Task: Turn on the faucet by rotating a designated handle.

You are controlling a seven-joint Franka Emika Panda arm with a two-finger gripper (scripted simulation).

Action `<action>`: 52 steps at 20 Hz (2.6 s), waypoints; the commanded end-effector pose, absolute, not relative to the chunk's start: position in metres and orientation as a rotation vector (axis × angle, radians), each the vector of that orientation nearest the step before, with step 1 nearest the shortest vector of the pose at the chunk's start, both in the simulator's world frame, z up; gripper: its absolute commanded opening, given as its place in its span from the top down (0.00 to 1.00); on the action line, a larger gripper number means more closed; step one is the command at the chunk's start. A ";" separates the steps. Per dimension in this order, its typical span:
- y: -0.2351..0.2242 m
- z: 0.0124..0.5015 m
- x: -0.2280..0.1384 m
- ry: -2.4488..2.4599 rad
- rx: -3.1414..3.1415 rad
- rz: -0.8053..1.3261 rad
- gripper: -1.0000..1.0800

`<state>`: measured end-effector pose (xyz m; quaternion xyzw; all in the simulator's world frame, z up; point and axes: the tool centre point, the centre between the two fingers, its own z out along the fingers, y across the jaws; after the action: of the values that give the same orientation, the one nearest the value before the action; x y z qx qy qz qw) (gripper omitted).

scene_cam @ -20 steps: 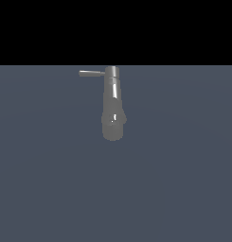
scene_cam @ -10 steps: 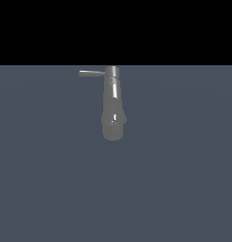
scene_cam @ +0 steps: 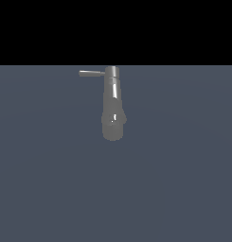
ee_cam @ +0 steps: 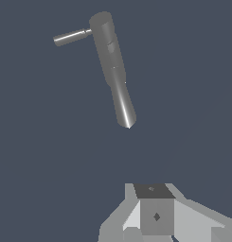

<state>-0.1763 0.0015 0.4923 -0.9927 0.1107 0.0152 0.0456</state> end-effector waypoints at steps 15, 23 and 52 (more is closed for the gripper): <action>0.026 0.444 -0.048 0.974 -2.818 0.183 1.00; 0.042 0.403 0.010 1.290 -2.713 0.222 1.00; 0.123 0.247 0.140 2.135 -2.353 0.051 1.00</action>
<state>0.1375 0.1205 0.2511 -0.7450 0.6666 0.0199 -0.0162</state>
